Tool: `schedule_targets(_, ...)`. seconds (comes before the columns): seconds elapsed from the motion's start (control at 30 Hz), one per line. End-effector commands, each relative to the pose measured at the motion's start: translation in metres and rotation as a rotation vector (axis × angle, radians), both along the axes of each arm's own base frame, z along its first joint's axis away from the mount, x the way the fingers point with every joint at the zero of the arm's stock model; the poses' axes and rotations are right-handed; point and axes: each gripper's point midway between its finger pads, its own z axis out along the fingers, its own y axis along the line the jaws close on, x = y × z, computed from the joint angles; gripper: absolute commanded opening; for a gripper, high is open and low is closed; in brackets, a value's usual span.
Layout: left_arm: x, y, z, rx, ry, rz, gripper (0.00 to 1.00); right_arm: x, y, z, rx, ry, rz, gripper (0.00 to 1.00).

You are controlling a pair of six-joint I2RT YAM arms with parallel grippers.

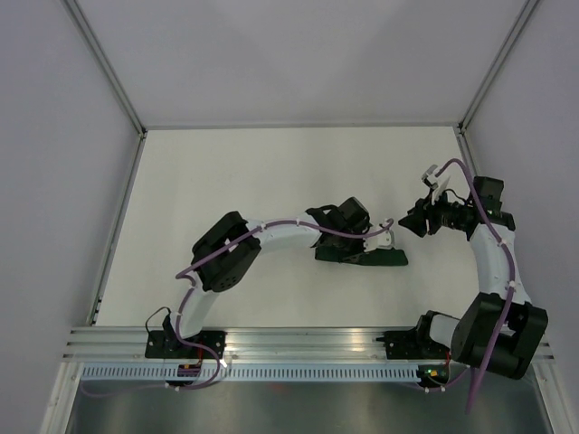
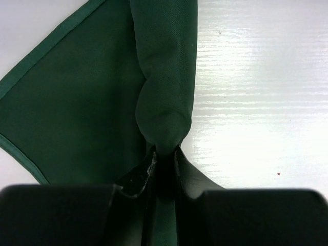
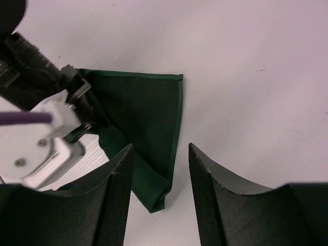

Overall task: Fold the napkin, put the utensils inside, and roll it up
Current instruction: Roll the napkin at the center of the board.

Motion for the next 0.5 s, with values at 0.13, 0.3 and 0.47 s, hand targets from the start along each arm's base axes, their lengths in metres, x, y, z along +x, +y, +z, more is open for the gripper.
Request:
schedule_targets(0.13, -0.030, 0.037, -0.049, 0.192, 0.258, 0.063, 0.08, -0.033, 0.012, 0.010, -0.075, -0.134, 0.109, 0.53)
schedule_targets(0.3, -0.023, 0.046, -0.054, 0.213, 0.297, 0.106, 0.08, -0.046, 0.019, 0.009, -0.058, -0.111, 0.146, 0.52)
schedule_targets(0.47, -0.012, 0.054, -0.060, 0.231, 0.341, 0.164, 0.08, -0.040, 0.018, 0.006, -0.063, -0.072, 0.173, 0.53)
